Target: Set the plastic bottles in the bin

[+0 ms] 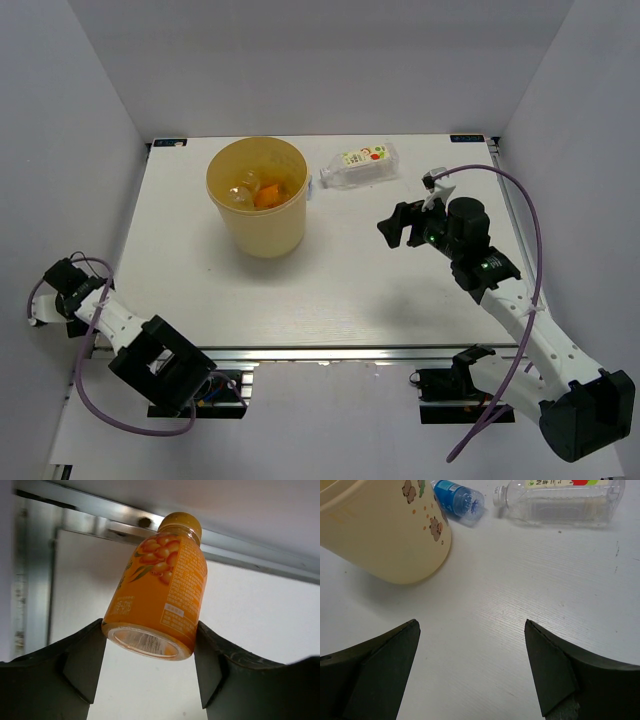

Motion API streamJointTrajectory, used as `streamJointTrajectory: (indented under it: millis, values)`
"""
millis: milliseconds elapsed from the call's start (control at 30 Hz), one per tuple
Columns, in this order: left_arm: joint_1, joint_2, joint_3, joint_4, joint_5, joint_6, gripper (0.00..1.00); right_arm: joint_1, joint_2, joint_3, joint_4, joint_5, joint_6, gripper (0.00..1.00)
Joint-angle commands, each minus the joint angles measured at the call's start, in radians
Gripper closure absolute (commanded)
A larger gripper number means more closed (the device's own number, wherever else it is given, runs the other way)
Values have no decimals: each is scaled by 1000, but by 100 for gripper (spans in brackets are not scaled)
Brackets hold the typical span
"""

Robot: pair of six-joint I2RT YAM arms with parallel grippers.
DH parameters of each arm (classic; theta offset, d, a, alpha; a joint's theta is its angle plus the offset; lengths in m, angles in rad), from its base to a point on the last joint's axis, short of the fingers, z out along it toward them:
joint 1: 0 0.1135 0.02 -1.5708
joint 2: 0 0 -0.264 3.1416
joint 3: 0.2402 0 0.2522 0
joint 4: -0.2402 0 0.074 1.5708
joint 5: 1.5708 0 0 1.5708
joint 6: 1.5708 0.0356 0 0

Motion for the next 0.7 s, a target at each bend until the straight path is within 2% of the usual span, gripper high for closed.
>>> streamJointTrajectory:
  millis: [0,33,100,133,200,233,367,400,433,600,667]
  values:
    - [-6,-65,-7,66,174,14,84,-4,-9,-9,21,8,2,11]
    - [-22,-83,-6,71,242,10,88,-4,-9,-8,22,7,2,11]
    - [-110,-103,34,68,253,0,91,-4,-10,-8,28,8,3,11]
    - [-212,-124,60,64,244,-3,92,-4,-9,-8,28,7,6,10]
    - [-310,-132,157,64,238,13,92,-4,-9,-8,28,5,5,11]
    - [-368,-128,196,67,280,28,92,-4,-9,-4,24,7,5,11]
    - [-459,-100,408,101,389,103,96,-4,-15,-4,28,-5,6,11]
    - [-479,-103,442,121,414,108,100,-4,-13,-8,31,-15,2,11]
    - [-535,-111,484,173,437,109,100,-4,-9,-6,31,-21,-5,11]
    - [-748,-180,473,294,546,109,95,-2,11,25,39,-94,-60,11]
    - [-886,-181,427,376,558,105,88,-4,18,35,54,-113,-83,11]
